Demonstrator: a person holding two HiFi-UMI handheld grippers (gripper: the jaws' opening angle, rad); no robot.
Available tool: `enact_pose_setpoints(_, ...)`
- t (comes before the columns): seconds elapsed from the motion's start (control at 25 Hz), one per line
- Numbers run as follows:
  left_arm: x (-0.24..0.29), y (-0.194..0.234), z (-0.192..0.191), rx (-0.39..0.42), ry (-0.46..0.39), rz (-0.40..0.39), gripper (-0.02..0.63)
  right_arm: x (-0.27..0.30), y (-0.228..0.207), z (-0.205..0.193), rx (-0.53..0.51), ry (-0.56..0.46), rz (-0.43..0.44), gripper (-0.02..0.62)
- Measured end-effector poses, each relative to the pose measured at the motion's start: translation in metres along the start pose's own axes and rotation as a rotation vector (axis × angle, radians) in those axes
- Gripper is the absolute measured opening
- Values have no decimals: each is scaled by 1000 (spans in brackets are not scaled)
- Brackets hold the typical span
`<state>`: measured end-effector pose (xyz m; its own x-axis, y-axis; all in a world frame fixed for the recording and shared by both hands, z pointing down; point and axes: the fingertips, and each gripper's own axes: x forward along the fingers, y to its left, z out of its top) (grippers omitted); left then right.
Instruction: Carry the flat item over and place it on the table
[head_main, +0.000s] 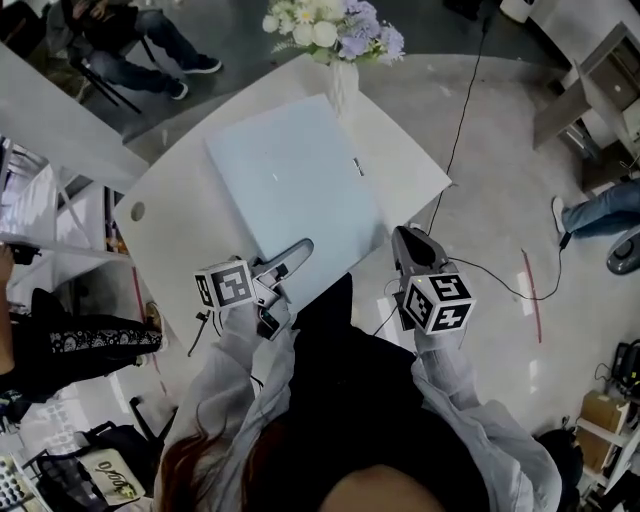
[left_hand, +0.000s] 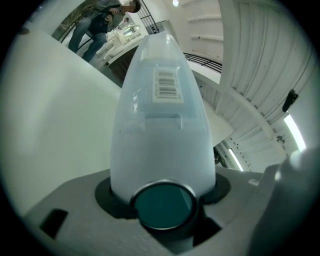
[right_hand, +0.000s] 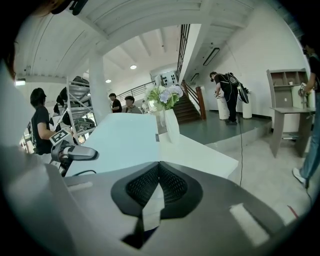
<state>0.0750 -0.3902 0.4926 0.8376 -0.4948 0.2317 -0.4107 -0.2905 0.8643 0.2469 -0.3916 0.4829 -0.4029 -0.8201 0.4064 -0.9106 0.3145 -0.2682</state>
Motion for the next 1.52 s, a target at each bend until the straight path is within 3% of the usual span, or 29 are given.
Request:
enact_pose_setpoints(0.44,29,48,5,-221,98,-30,301,40,-22,-5,18,75,-12,9)
enact_pose_setpoints(0.56,37,53,2,-334,117,-86,302,49,-26,-7,29,99,-20,9)
enact_pose_setpoints(0.76,46,65,4,-431,161,-125,302,65,-36,-11,16,131,-41,9)
enact_pose_setpoints(1.12,49,73,6,-433,177,-120,322,82,-39,-18,30,162,-50,9)
enact_pose_setpoints(1.52,46,94,20,-178,135,75,401,89,-32,-34,23,207,-39,9)
